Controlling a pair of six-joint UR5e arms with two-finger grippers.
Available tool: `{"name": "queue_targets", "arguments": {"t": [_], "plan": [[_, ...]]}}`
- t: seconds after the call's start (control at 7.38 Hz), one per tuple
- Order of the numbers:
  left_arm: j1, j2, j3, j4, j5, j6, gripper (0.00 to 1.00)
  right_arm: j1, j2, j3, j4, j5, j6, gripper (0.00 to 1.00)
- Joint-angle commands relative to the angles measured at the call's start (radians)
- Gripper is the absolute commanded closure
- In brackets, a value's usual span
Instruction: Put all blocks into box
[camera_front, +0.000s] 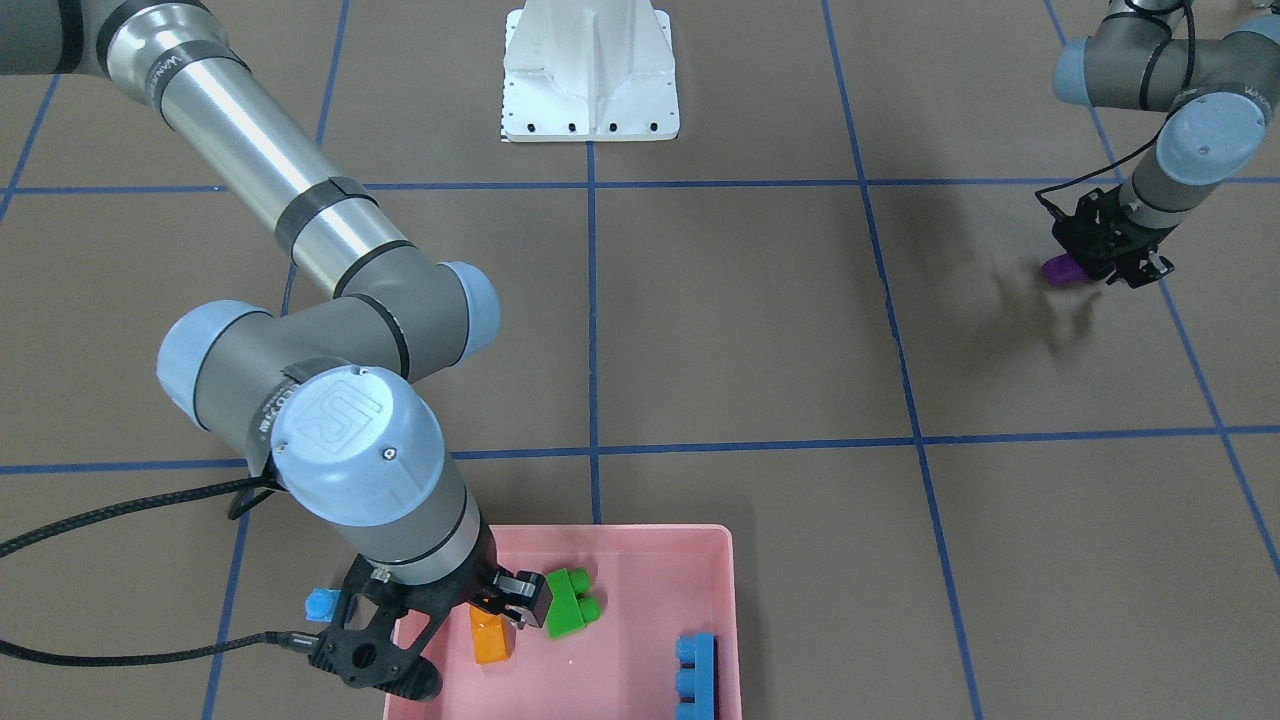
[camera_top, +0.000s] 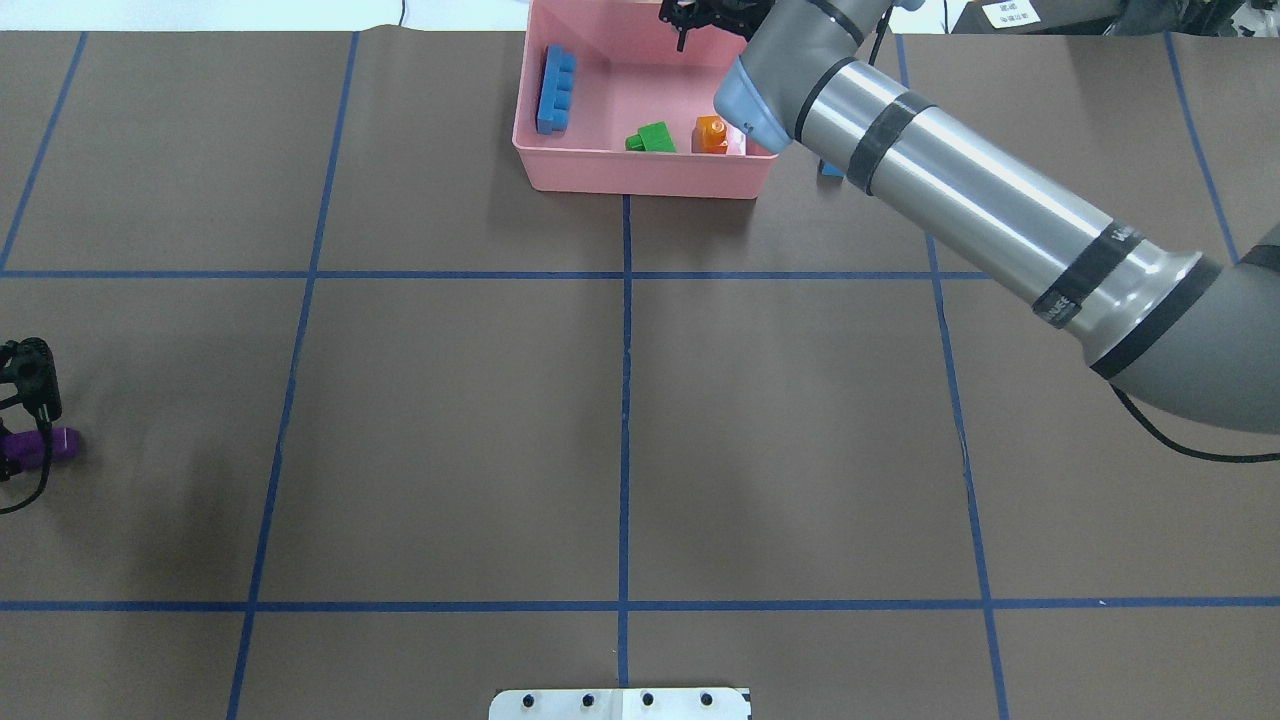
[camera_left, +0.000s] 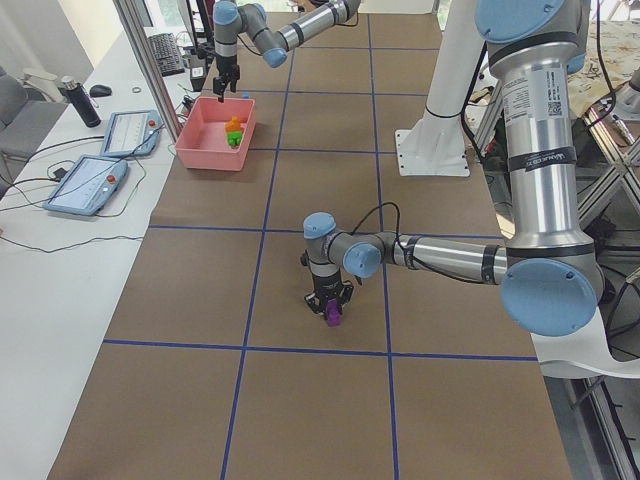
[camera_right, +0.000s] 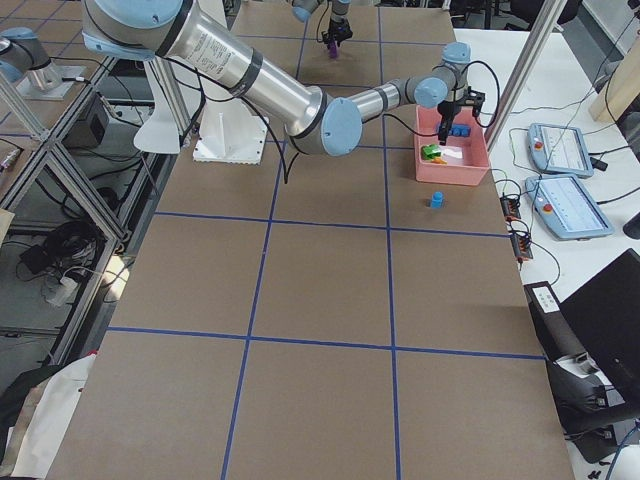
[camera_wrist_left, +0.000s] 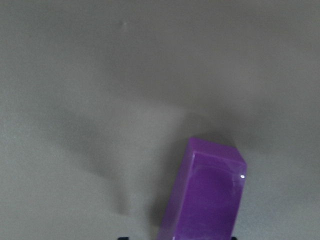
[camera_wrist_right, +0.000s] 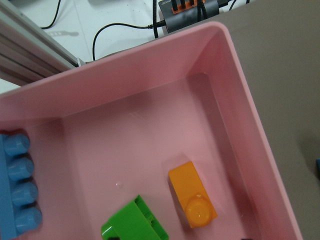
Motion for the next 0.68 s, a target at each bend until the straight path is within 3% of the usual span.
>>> {"name": "queue_targets", "arguments": {"t": [0.0, 0.27, 0.54], "plan": [[0.000, -0.023, -0.031, 0.010, -0.062, -0.064, 1.00, 0.076, -0.099, 0.137, -0.110, 0.072, -0.135, 0.00], [-0.081, -0.172, -0.034, 0.035, -0.124, -0.297, 1.00, 0.107, -0.218, 0.182, -0.096, 0.070, -0.295, 0.00], [-0.160, -0.446, -0.017, 0.204, -0.191, -0.576, 1.00, 0.118, -0.289, 0.192, -0.092, 0.063, -0.368, 0.00]]}}
